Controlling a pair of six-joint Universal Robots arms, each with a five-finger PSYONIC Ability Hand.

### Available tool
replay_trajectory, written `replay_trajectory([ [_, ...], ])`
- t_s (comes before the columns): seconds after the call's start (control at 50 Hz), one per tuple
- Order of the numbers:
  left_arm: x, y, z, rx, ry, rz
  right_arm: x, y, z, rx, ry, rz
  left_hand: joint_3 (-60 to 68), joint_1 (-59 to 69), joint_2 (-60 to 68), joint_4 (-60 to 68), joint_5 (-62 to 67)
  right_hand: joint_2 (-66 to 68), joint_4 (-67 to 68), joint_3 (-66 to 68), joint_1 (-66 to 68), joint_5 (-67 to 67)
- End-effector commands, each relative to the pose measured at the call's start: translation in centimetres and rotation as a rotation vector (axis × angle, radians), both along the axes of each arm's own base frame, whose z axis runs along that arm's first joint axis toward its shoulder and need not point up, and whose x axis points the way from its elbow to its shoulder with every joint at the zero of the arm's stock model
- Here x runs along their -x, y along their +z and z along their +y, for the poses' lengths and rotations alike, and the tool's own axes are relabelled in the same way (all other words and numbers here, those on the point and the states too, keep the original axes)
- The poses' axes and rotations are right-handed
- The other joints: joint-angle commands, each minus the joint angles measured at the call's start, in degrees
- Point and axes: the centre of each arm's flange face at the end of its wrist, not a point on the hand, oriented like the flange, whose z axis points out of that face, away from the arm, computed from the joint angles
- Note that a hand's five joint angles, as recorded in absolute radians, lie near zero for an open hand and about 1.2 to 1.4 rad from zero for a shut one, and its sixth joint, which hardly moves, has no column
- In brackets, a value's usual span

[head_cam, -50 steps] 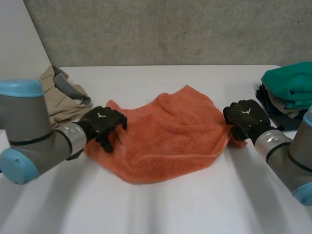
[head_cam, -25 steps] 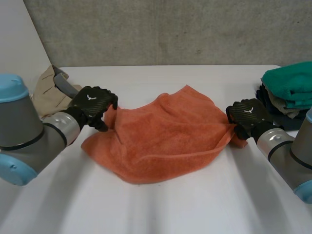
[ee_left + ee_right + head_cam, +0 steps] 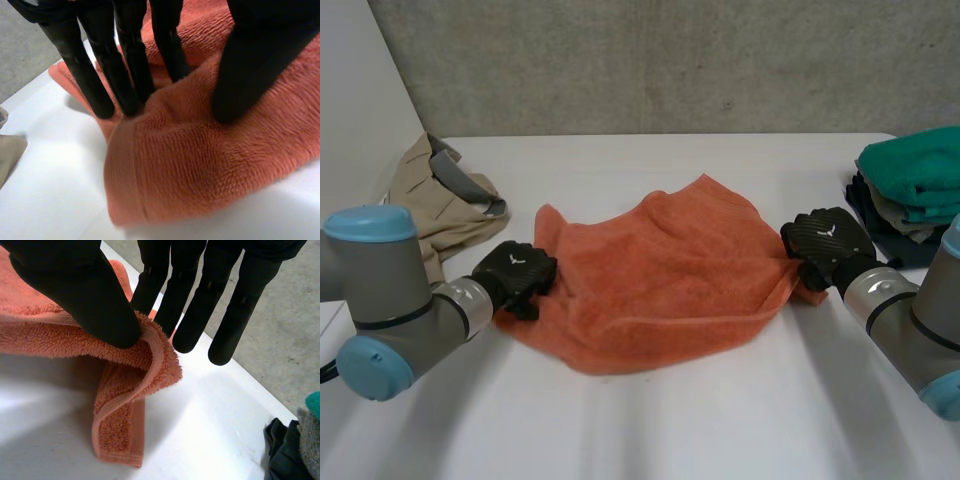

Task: Fold the laundry.

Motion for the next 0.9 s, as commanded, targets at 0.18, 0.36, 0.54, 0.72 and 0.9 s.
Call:
replay_trajectory([
  [0.18,-2.6,14.2,1.9,0.292,0.135,0.18,2.1,9.8,0.5,0.111,-0.081,0.173,30.4,28.6,29.3,30.5,30.9,12.5,11.3,11.8,18.2,12.8],
  [0.36,-5.4,22.2,5.0,0.321,0.165,0.353,2.7,19.6,2.5,0.284,-0.079,0.182,30.4,28.6,29.3,30.5,30.9,12.5,11.3,11.8,18.2,12.8],
  [0.54,-5.6,18.4,4.0,0.081,0.199,0.243,2.1,15.6,1.3,0.092,0.014,0.367,30.4,28.6,29.3,30.5,30.9,12.5,11.3,11.8,18.2,12.8],
  [0.72,-3.7,13.1,-2.6,0.138,0.207,0.132,0.3,9.8,-3.9,0.04,-0.045,0.457,30.4,28.6,29.3,30.5,30.9,12.5,11.3,11.8,18.2,12.8],
  [0.9,-1.6,21.7,-10.0,0.686,0.239,0.363,-0.9,17.3,-11.1,0.535,-0.266,0.045,30.4,28.6,29.3,30.5,30.9,12.5,11.3,11.8,18.2,12.8],
])
